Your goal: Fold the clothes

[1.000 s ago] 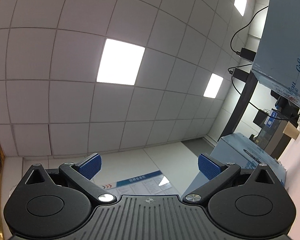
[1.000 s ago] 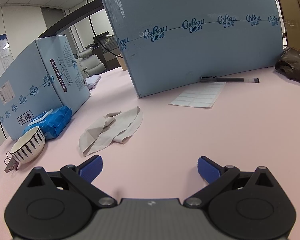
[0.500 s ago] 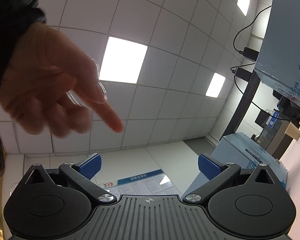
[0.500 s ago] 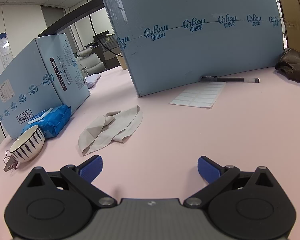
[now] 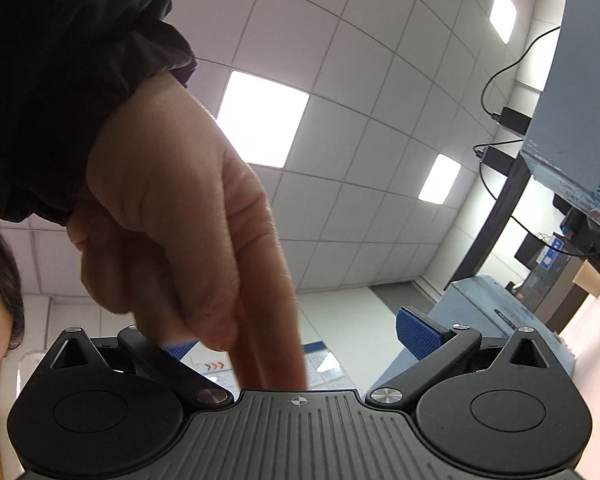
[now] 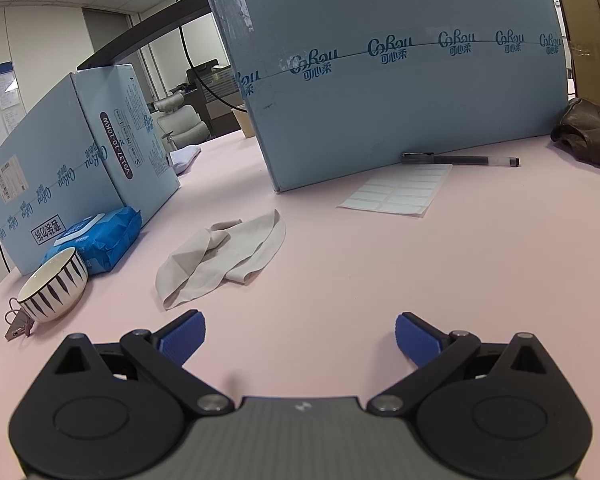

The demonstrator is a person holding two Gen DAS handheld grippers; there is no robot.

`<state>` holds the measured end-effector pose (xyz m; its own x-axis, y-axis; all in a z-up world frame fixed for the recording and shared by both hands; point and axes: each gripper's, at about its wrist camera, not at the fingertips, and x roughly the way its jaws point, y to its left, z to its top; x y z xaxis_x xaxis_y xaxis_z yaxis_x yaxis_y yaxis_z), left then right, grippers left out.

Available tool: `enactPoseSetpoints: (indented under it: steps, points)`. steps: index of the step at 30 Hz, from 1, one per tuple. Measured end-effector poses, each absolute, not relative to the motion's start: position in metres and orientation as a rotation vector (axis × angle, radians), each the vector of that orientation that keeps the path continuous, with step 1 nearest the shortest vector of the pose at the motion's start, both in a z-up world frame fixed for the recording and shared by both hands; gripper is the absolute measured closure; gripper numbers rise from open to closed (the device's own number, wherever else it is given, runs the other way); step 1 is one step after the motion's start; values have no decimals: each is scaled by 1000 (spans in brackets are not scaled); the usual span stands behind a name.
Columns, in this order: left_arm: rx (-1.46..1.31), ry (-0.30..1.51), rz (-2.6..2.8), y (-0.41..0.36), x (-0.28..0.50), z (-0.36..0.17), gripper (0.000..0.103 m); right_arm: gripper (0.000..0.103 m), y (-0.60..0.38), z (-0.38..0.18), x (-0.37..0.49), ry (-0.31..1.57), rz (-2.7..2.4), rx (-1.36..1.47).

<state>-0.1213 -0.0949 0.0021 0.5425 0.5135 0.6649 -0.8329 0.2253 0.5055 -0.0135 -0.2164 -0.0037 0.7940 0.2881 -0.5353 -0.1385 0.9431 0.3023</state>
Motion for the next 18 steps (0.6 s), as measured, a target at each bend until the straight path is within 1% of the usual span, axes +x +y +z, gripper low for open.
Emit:
enactPoseSetpoints:
  steps: [18]
  points:
    - [946,-367,918,-93,-122,0,0,0,-213,-4,-14,617,225,235]
